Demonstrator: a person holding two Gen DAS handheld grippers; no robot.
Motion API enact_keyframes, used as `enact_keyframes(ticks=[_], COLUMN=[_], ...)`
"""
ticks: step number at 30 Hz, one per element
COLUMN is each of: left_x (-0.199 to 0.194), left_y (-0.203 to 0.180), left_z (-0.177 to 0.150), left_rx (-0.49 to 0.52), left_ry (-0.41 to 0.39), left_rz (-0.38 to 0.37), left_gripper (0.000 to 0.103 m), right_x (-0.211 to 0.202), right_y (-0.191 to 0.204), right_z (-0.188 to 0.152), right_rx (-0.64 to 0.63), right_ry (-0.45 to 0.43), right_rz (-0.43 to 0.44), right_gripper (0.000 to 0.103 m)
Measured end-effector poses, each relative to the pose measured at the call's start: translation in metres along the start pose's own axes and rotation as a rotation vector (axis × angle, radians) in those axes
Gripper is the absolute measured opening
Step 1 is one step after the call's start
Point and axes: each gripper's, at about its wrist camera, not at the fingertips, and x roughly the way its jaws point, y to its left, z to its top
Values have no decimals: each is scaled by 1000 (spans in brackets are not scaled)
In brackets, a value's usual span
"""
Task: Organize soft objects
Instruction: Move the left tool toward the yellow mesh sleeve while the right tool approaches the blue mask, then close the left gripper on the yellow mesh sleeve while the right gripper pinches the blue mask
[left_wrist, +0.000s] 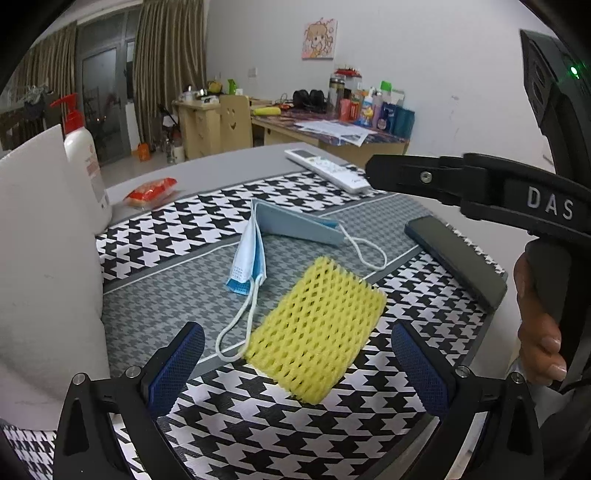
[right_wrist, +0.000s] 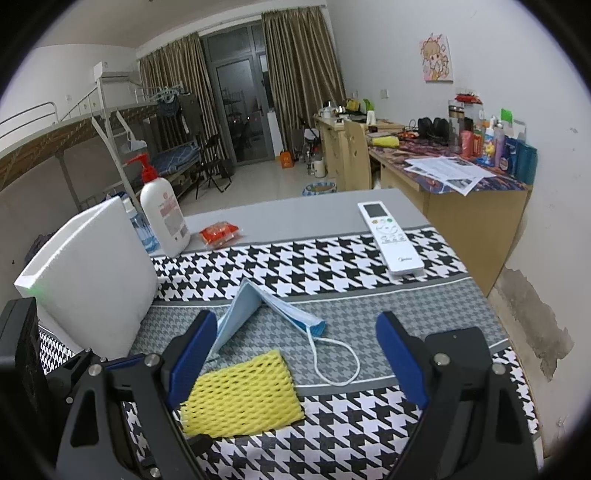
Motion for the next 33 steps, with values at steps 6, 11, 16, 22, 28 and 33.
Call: enact_keyframes(ticks=[6, 11, 16, 22, 28, 33], left_x=[12, 21, 32, 35, 37, 37], left_y=[-9, -12, -13, -17, -15, -12], left_z=[-2, 0, 1, 0, -1, -1], left_rx=[23, 35, 39, 72, 73, 75], left_ry=[38, 58, 93, 100, 104, 106], left_rz=[-38, -35, -9, 22, 40, 36], left_gripper=[85, 74, 68, 68, 58, 49], right_x=[11, 17, 20, 30, 45, 57], right_y=[-3, -7, -8, -7, -2, 4], right_z=[-1, -1, -2, -1, 1, 4], right_rx=[-1, 5, 6, -5, -27, -55], right_ry=[36, 61, 71, 93, 129, 161], right_rz=[9, 19, 25, 31, 44, 50], right_gripper=[91, 91, 91, 91, 91, 91])
